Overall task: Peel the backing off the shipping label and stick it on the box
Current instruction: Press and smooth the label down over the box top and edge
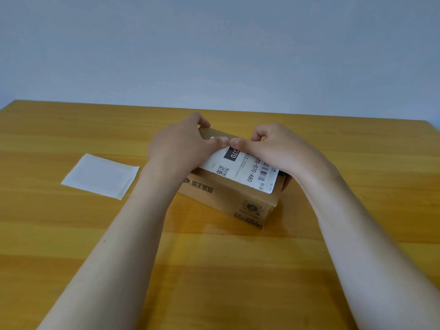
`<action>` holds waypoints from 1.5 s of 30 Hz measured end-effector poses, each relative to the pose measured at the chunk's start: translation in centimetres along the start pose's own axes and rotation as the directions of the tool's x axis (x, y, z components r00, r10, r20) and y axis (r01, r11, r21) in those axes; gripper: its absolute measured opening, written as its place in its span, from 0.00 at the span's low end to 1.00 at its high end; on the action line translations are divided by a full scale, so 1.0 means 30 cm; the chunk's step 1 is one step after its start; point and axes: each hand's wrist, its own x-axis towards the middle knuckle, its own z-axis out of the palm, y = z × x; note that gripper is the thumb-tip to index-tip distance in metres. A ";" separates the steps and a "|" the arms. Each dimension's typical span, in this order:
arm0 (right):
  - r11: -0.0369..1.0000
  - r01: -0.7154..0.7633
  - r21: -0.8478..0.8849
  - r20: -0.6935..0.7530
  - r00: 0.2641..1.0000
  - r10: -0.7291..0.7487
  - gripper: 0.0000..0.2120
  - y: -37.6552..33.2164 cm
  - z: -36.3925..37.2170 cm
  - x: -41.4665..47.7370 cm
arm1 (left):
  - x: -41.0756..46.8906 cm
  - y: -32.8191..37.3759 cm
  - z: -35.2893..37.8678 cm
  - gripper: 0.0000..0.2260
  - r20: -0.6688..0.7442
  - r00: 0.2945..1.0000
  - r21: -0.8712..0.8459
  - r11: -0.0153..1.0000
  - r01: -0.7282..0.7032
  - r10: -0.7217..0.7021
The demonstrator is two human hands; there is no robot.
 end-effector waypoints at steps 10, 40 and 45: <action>0.999 -0.043 -0.032 0.028 0.999 0.044 0.27 -0.004 -0.005 0.003 | -0.011 0.025 0.007 0.17 -0.028 1.000 0.077 0.997 0.008 -0.006; 0.990 -0.028 0.139 0.008 1.000 0.027 0.43 0.018 -0.020 0.037 | 0.010 0.015 0.001 0.24 0.057 0.998 0.017 1.000 -0.020 0.019; 0.995 -0.034 0.093 -0.017 0.999 0.035 0.41 0.020 -0.016 0.038 | 0.014 0.010 0.007 0.22 0.043 0.999 0.039 0.999 -0.028 0.026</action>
